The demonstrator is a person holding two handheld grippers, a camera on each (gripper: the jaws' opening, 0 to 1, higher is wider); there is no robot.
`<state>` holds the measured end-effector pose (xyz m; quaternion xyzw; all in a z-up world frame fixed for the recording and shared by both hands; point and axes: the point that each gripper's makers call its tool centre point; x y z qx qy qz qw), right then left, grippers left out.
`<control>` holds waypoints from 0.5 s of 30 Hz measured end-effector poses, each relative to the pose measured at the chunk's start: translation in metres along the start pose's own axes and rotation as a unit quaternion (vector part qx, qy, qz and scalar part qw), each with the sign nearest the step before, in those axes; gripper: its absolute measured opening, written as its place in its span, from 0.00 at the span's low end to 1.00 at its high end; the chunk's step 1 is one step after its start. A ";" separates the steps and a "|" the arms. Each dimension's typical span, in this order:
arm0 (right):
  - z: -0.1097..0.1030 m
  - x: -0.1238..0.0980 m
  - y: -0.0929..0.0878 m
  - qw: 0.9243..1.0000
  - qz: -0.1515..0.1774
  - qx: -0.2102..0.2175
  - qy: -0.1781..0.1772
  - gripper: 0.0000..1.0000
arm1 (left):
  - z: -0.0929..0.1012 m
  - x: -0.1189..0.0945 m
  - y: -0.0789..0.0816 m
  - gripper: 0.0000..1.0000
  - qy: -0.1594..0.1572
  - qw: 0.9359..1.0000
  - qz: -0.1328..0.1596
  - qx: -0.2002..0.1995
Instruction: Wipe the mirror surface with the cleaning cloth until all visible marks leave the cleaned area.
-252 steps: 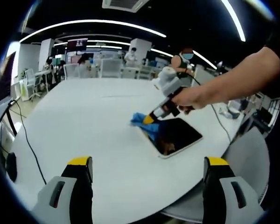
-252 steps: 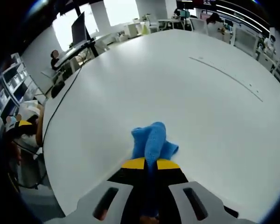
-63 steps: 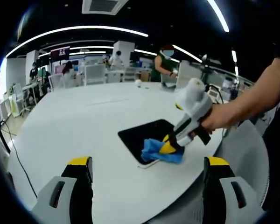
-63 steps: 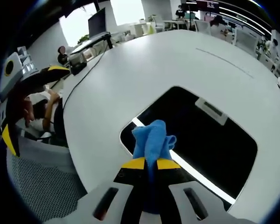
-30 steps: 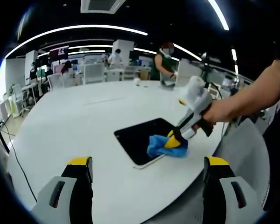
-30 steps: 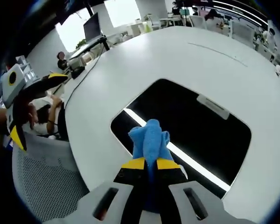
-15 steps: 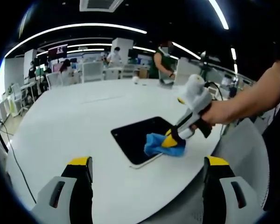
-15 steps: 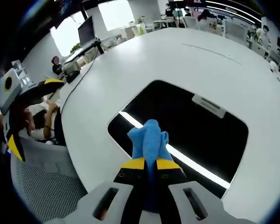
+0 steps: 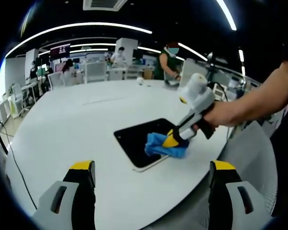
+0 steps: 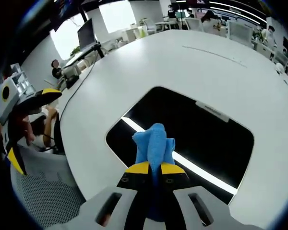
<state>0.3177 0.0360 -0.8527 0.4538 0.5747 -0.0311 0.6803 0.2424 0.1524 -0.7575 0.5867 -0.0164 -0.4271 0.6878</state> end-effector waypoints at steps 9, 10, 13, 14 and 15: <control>0.012 0.005 0.008 1.000 0.002 0.002 -0.005 0.01 | 0.000 0.004 0.001 0.99 -0.002 1.000 -0.003 -0.001; 0.013 0.006 0.009 1.000 0.002 0.003 -0.005 0.01 | 0.000 0.005 0.001 0.99 -0.002 1.000 -0.003 -0.001; 0.016 0.007 0.011 1.000 0.001 0.002 -0.008 0.01 | 0.001 0.006 0.001 0.99 -0.002 1.000 -0.003 -0.003; 0.018 0.007 0.011 1.000 0.001 0.003 -0.008 0.01 | 0.001 0.006 0.001 0.99 -0.003 1.000 -0.004 -0.003; 0.019 0.007 0.012 1.000 0.001 0.003 -0.008 0.01 | 0.001 0.006 0.001 0.99 -0.003 1.000 -0.004 -0.004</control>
Point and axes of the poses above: the point that each gripper's makers call its tool centre point, and the gripper's own axes: x roughly forward along the fingers, z roughly to its right, y roughly out of its top, and after that the axes turned 11 degrees about -x, right-handed
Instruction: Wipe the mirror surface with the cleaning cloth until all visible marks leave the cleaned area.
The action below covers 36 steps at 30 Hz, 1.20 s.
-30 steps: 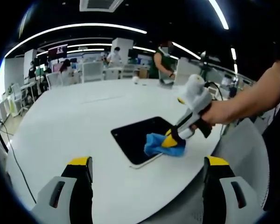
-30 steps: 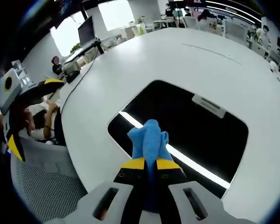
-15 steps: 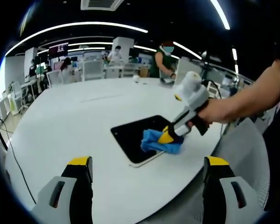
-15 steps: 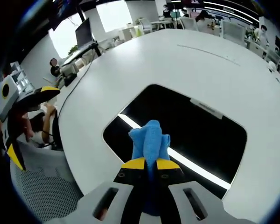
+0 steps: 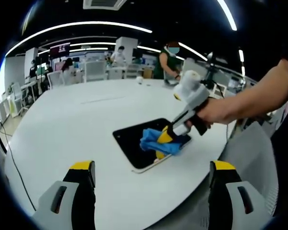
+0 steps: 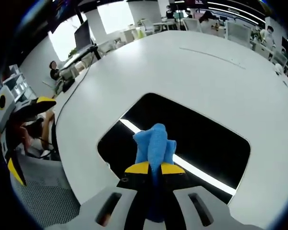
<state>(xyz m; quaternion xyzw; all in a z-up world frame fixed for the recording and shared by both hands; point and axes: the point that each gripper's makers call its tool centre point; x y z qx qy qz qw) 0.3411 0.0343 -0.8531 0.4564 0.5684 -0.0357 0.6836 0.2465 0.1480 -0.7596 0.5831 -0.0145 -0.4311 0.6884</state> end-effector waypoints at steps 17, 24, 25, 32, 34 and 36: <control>0.031 0.009 0.016 1.000 0.004 0.006 -0.009 0.01 | -0.003 0.001 -0.003 0.99 0.005 1.000 -0.003 -0.008; 0.043 0.013 0.023 1.000 0.004 -0.001 -0.004 0.01 | 0.002 0.008 -0.004 0.99 0.005 1.000 -0.005 -0.009; 0.044 0.014 0.024 1.000 0.004 -0.002 -0.004 0.01 | 0.002 0.008 -0.004 0.99 0.005 1.000 -0.005 -0.008; 0.056 0.019 0.032 1.000 0.006 0.000 -0.003 0.01 | 0.004 0.012 -0.008 0.99 0.004 1.000 -0.012 -0.004; 0.057 0.019 0.034 1.000 0.004 -0.002 -0.001 0.01 | 0.004 0.013 -0.009 0.99 0.006 1.000 -0.013 -0.003; 0.059 0.021 0.035 1.000 0.004 -0.003 0.000 0.01 | 0.004 0.013 -0.009 0.99 0.007 1.000 -0.012 -0.007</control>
Point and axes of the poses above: the point that each gripper's makers call its tool centre point, and the gripper's own axes: x roughly forward along the fingers, z roughly to its right, y roughly out of its top, and after that the axes turned 11 degrees about -x, right-handed
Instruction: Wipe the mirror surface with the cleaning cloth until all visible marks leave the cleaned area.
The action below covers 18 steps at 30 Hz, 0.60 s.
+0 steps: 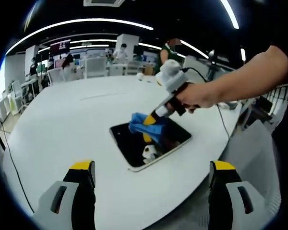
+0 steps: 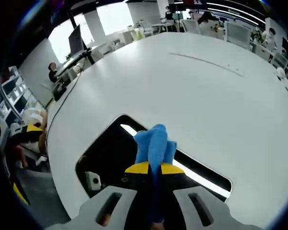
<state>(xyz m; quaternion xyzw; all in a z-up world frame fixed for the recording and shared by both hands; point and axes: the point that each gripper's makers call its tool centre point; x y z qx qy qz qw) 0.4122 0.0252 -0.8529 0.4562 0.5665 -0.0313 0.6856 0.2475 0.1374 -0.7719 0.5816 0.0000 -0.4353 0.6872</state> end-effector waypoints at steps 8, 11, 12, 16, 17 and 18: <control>0.006 0.004 0.006 1.000 -0.001 0.009 -0.002 0.01 | 0.000 0.003 0.001 0.99 -0.003 1.000 0.005 0.005; 0.005 0.004 0.007 1.000 -0.004 0.006 0.001 0.01 | 0.001 0.003 0.005 0.99 -0.006 1.000 0.010 0.006; 0.005 0.004 0.007 1.000 -0.005 0.007 0.001 0.01 | 0.001 0.003 0.006 0.99 -0.007 1.000 0.012 0.006; 0.006 0.005 0.007 1.000 -0.008 0.004 0.002 0.01 | -0.001 0.003 0.010 1.00 -0.007 1.000 0.016 0.005; 0.006 0.005 0.007 1.000 -0.008 0.002 0.003 0.01 | -0.001 0.003 0.010 1.00 -0.007 1.000 0.016 0.004; 0.006 0.005 0.007 1.000 -0.007 0.000 0.003 0.01 | -0.002 0.002 0.010 1.00 -0.007 1.000 0.017 0.004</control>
Point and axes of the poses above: the point that each gripper's makers call its tool centre point, and the gripper's own axes: x roughly forward along the fingers, z roughly to its right, y roughly out of its top, and after that the axes turned 11 degrees about -x, right-handed
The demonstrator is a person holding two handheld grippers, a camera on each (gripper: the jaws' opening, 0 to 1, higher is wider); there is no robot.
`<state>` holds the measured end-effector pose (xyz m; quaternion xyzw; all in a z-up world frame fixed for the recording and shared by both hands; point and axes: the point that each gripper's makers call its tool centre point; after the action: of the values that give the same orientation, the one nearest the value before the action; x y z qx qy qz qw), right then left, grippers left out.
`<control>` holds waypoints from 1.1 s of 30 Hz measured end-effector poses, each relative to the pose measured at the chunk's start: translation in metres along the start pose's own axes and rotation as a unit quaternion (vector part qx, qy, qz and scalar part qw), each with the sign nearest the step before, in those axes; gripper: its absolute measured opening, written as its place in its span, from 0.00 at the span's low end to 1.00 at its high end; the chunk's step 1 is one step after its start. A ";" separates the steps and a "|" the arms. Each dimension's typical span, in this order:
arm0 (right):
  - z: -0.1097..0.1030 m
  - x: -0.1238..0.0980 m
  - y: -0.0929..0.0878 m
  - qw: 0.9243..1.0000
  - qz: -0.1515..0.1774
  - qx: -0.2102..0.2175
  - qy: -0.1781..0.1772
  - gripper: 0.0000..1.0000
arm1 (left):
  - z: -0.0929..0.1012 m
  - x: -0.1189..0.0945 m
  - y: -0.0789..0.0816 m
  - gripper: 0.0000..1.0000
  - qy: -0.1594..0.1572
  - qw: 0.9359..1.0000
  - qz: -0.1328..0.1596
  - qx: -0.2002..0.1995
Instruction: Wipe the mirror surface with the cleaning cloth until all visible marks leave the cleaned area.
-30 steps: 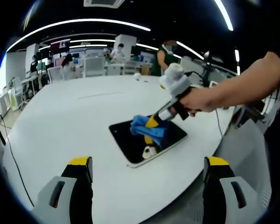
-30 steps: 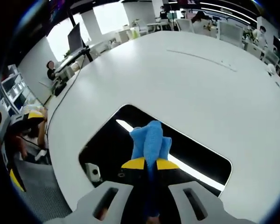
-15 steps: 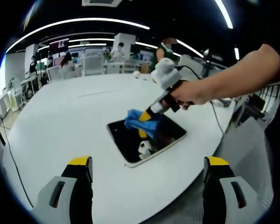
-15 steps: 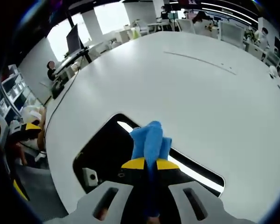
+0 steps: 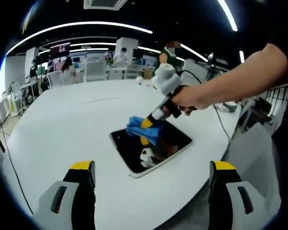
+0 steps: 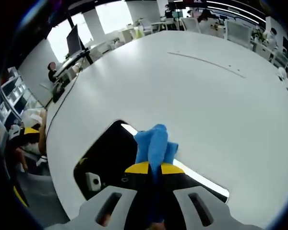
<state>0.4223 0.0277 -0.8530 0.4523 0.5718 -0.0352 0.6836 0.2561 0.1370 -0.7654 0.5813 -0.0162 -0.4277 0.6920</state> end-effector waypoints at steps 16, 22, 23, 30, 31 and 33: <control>0.004 0.002 0.004 1.000 0.004 0.008 -0.009 0.01 | 0.000 -0.002 0.004 1.00 0.000 1.000 0.008 -0.009; 0.004 0.002 0.004 1.000 0.004 -0.003 -0.010 0.01 | 0.001 -0.002 0.005 1.00 0.001 1.000 0.009 -0.011; 0.004 0.003 0.004 1.000 0.004 -0.004 -0.009 0.01 | 0.001 -0.002 0.005 1.00 0.001 1.000 0.009 -0.010; 0.004 0.003 0.004 1.000 0.004 -0.006 -0.008 0.01 | -0.001 -0.002 0.007 1.00 0.002 1.000 0.010 -0.009; 0.004 0.003 0.004 1.000 0.004 -0.008 -0.007 0.01 | -0.001 -0.002 0.007 1.00 0.002 1.000 0.010 -0.009; 0.004 0.003 0.004 1.000 0.004 -0.011 -0.007 0.01 | -0.001 -0.002 0.007 0.99 0.003 1.000 0.010 -0.009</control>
<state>0.4280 0.0287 -0.8532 0.4467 0.5659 -0.0293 0.6924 0.2594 0.1393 -0.7589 0.5765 -0.0160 -0.4191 0.7012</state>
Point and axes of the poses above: the point that each gripper's makers call its tool centre point, and the gripper's own axes: x roughly forward along the fingers, z roughly to its right, y roughly out of its top, and after that the axes turned 11 degrees about -x, right-handed
